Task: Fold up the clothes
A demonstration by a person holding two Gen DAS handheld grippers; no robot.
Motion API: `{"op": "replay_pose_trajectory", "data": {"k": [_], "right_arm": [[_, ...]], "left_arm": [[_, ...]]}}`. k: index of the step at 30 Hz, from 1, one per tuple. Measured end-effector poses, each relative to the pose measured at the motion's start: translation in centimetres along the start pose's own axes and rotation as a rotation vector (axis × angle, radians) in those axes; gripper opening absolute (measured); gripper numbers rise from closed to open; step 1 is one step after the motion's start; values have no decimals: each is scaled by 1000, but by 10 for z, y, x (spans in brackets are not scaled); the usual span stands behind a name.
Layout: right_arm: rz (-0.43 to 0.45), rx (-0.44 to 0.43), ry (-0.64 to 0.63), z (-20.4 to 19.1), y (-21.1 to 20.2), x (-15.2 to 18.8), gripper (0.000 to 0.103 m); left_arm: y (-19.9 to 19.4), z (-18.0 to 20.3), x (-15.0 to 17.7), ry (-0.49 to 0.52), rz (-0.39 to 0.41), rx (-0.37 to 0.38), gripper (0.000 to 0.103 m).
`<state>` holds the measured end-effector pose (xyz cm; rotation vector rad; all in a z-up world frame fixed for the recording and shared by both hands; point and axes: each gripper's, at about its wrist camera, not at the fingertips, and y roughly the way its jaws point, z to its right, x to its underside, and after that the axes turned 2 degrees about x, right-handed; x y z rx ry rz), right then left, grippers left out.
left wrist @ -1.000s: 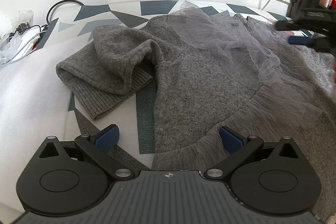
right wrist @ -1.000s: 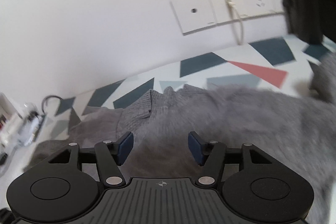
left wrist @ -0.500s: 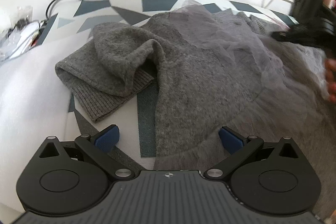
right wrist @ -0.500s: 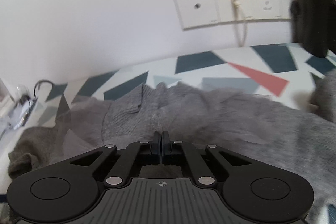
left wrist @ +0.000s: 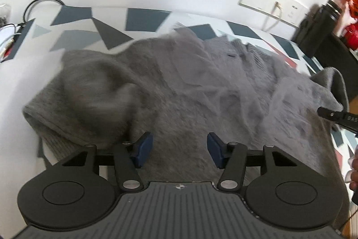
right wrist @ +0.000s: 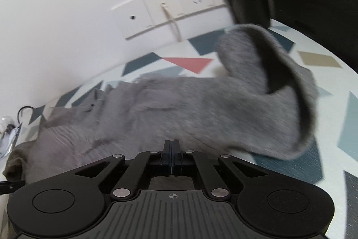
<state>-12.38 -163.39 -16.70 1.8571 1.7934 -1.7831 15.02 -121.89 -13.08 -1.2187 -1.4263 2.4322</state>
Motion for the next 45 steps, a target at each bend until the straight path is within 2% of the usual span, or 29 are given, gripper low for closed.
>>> {"op": "replay_pose_trajectory", "data": {"k": [2,3,4,7,12,13,14,15,16,18,20,21,22,24,27,29,30,32,33,34,35,36,37,38,40,42,43,45], "right_arm": [[0,-12,23,2,-1,-3,5],[0,-18,27,0,1,-6,10],[0,-26,30,-3,2,-10,19],[20,-73,17,-16,9,-24,26],[18,-139,-48,-50,33,-50,39],[14,-153,-62,-58,39,-55,45],[9,-162,-83,-65,44,-57,48],[-2,-165,-114,-74,53,-59,55],[-15,-164,-140,-81,61,-59,57],[-62,-158,-178,-88,79,-57,53],[-116,-147,-194,-90,93,-54,8],[-127,-137,-184,-86,95,-51,1],[-109,-134,-158,-78,90,-49,0],[-66,-122,-94,-57,74,-45,0],[-83,-78,-22,-27,58,-37,0],[-109,-33,4,-8,50,-31,0],[-114,-17,14,-2,46,-31,0],[-94,-17,45,9,39,-37,0],[-78,-27,56,10,38,-42,3],[-65,-41,59,8,40,-47,10],[-53,-57,60,5,42,-53,16],[-45,-74,58,1,45,-59,33],[-38,-89,40,-6,52,-63,39],[-32,-104,17,-15,60,-68,39],[-20,-134,-27,-32,76,-77,38],[-26,-132,-63,-48,95,-84,39],[-33,-120,-73,-53,105,-85,39],[-51,-87,-88,-58,121,-85,39]], "left_arm": [[-5,11,1,26,12,48,56],[-6,19,1,45,14,76,57],[-7,27,2,65,17,105,62],[-6,51,3,129,20,187,70],[15,80,10,218,-21,222,70],[19,82,11,228,-32,239,55],[20,84,12,234,-46,262,37],[21,86,13,243,-65,286,31],[22,89,14,262,-81,301,23],[25,93,16,297,-122,328,15],[30,94,18,310,-174,353,11],[33,94,19,314,-199,365,10],[35,93,20,319,-221,382,9],[36,92,21,329,-260,420,9],[34,88,19,340,-313,480,9],[24,84,11,336,-289,520,13],[18,81,4,324,-253,530,21],[6,73,-12,290,-170,525,52],[3,70,-19,275,-131,500,59],[7,69,-22,271,-112,461,62],[12,68,-26,269,-96,421,62],[16,68,-30,267,-80,380,62],[25,68,-31,260,-89,365,60],[31,71,-29,261,-106,371,59],[42,77,-26,264,-143,390,49],[48,87,-19,292,-176,398,39],[51,90,-15,300,-198,400,30],[57,94,-8,309,-243,406,26]]}}
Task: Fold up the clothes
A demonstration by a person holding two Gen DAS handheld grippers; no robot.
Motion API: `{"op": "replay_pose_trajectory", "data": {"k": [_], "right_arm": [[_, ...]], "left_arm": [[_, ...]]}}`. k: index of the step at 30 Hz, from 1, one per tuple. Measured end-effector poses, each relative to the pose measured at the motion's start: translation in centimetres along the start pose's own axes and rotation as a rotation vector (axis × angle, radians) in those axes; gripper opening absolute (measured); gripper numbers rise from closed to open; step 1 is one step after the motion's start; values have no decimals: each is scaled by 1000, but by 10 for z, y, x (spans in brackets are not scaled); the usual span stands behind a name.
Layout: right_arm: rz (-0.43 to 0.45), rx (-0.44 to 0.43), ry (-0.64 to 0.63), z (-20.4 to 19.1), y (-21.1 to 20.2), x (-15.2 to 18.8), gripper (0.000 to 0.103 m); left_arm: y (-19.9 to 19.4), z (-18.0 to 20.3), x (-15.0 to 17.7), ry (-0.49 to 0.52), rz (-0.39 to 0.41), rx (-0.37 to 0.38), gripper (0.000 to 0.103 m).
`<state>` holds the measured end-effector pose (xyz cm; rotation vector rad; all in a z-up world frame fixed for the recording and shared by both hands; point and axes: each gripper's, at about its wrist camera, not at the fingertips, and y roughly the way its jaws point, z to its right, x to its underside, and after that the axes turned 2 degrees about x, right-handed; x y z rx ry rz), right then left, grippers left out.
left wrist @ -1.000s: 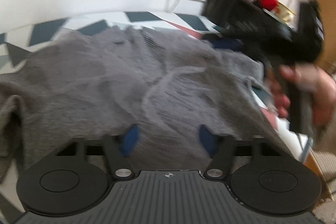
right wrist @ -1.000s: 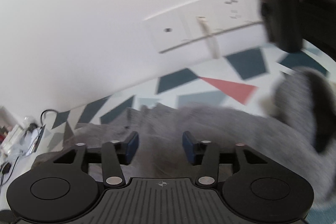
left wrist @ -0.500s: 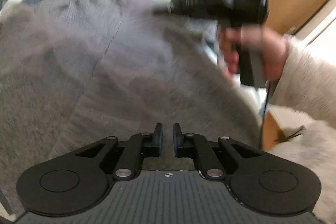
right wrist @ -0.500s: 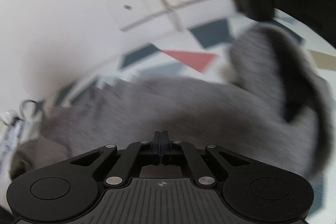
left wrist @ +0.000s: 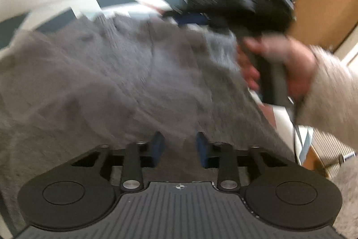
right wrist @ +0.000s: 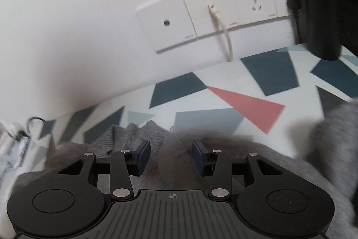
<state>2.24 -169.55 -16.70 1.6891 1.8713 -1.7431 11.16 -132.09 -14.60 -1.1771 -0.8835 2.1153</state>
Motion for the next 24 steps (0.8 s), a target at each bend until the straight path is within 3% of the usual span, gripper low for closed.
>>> {"op": "replay_pose_trajectory", "data": {"k": [2,3,5,9,12,14,17,18,20,22,24], "right_arm": [[-25,35,-9,1,11,2,23],[-16,39,5,5,8,3,1],[17,41,42,17,-1,5,1],[110,138,159,54,-23,5,0],[101,188,253,79,-29,5,0],[104,175,265,83,-35,6,4],[127,116,235,70,-49,10,31],[136,99,210,63,-53,11,41],[146,72,153,49,-59,13,44],[134,63,103,34,-61,17,56],[118,51,82,23,-61,22,61]], "left_arm": [[4,0,5,-3,-25,13,21],[4,1,7,-4,-26,19,21],[5,-3,7,-20,-31,34,21],[7,-11,5,-53,-26,55,20],[8,-14,7,-67,-19,63,20],[7,-16,7,-75,-14,67,20],[1,-15,7,-67,7,50,25],[-3,-14,6,-62,20,38,33],[-16,-17,5,-73,68,14,58],[-32,-22,4,-100,127,-6,66],[-45,-35,2,-171,182,-21,67]]}}
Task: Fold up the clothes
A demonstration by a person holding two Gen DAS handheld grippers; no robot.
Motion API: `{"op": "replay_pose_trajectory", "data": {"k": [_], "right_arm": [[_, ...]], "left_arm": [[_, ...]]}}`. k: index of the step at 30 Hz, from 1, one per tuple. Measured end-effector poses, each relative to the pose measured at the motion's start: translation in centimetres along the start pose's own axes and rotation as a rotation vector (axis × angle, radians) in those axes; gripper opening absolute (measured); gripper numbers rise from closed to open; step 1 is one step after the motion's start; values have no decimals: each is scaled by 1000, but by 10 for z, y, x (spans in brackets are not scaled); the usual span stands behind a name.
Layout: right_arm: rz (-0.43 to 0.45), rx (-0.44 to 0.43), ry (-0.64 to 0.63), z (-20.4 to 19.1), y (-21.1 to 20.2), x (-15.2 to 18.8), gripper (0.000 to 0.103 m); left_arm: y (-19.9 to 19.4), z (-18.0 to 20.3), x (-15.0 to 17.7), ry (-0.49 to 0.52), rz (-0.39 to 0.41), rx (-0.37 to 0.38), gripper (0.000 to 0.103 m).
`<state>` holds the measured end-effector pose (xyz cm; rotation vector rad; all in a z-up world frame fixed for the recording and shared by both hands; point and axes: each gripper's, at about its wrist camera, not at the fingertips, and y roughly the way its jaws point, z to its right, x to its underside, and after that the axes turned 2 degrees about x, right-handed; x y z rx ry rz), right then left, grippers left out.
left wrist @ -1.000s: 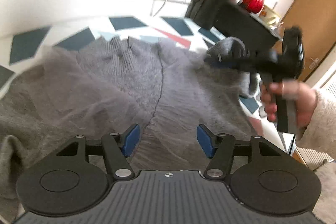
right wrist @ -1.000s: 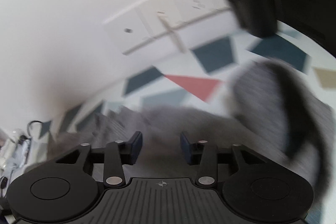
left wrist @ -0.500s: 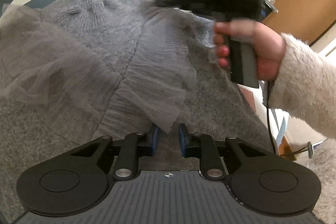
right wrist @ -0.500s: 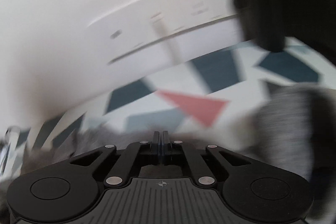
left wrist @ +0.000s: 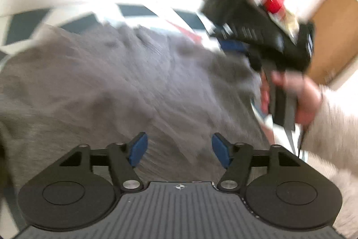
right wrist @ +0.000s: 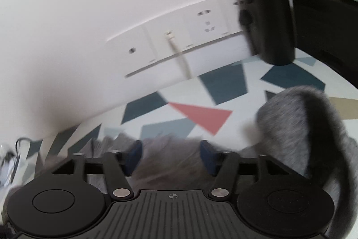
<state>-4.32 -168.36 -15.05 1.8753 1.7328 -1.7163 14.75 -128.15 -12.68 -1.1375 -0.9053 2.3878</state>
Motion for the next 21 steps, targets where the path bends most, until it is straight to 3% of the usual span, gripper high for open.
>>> {"op": "replay_pose_trajectory", "data": {"k": [3,7,9,10,11,14,18,21], "right_arm": [[-37,4,-47,-16,2,10,64],[-58,12,-88,-36,-3,25,66],[-80,23,-121,-46,-6,32,69],[-93,36,-138,-51,-8,36,70],[-102,57,-156,-54,-10,40,70],[-116,143,-172,-58,-17,50,72],[-118,257,-87,-49,-32,54,73],[-101,315,-12,-43,-49,49,87]], "left_arm": [[-1,-18,-10,-88,44,-25,67],[17,-28,-27,-85,66,-65,66],[27,-37,-33,-103,59,-64,42],[31,-44,-35,-127,33,-73,10],[33,-49,-34,-153,4,-94,7],[27,-60,-22,-179,-39,-115,7],[12,-60,-7,-116,-51,-119,7],[1,-59,-2,-75,-61,-127,22]]}}
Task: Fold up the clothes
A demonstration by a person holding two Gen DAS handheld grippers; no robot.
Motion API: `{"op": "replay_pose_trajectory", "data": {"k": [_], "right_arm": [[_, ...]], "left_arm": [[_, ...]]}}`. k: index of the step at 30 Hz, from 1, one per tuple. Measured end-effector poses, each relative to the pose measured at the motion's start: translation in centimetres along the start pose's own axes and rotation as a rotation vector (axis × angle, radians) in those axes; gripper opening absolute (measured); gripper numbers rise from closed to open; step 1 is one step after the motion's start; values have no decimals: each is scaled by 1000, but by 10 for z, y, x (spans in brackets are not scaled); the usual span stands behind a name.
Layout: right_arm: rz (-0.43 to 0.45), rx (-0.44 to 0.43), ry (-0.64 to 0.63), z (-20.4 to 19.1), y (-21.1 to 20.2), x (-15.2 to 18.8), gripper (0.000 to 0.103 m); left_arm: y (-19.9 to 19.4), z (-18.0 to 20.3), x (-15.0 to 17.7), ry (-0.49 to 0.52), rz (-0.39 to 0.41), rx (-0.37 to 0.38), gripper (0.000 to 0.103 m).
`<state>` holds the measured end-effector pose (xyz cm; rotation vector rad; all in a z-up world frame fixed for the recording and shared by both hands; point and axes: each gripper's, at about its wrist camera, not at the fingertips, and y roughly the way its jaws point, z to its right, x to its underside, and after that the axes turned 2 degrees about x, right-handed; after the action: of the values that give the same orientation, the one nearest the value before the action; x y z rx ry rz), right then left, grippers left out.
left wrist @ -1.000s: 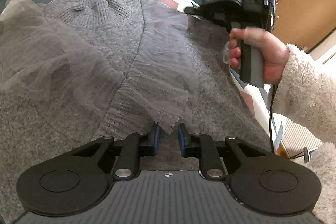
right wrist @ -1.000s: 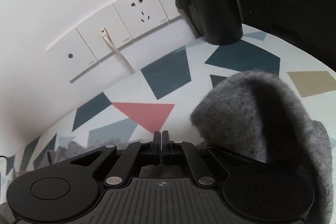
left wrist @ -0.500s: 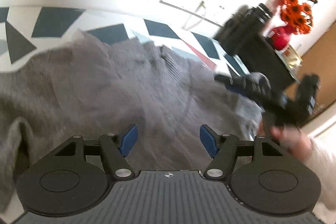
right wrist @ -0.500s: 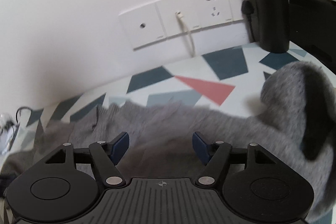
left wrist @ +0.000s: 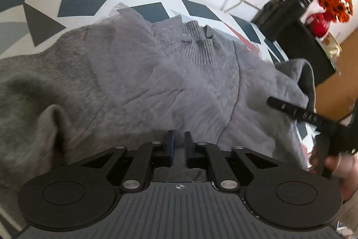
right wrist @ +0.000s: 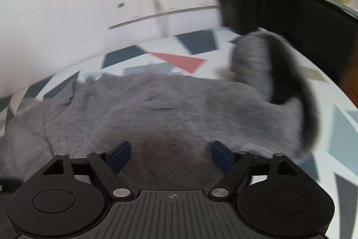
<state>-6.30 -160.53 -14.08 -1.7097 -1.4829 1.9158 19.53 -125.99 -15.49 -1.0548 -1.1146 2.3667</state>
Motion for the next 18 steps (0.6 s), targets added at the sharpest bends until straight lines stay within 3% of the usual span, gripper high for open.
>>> {"op": "replay_pose_trajectory", "data": {"k": [2,3,6,11,16,18], "right_arm": [[26,10,31,5,-14,-7,90],[43,19,40,6,-23,-14,92],[98,48,73,8,-49,-36,96],[237,8,120,14,-103,-76,102],[377,12,65,12,-153,-114,102],[428,10,43,9,-169,-127,102]], "left_arm": [[-10,-1,2,24,11,-15,52],[-18,-3,2,30,27,-19,57],[-37,-11,-5,20,77,5,60],[-74,-13,-30,-21,221,58,74],[-114,-4,-54,-18,370,81,88],[-126,0,-62,9,408,76,89]]}}
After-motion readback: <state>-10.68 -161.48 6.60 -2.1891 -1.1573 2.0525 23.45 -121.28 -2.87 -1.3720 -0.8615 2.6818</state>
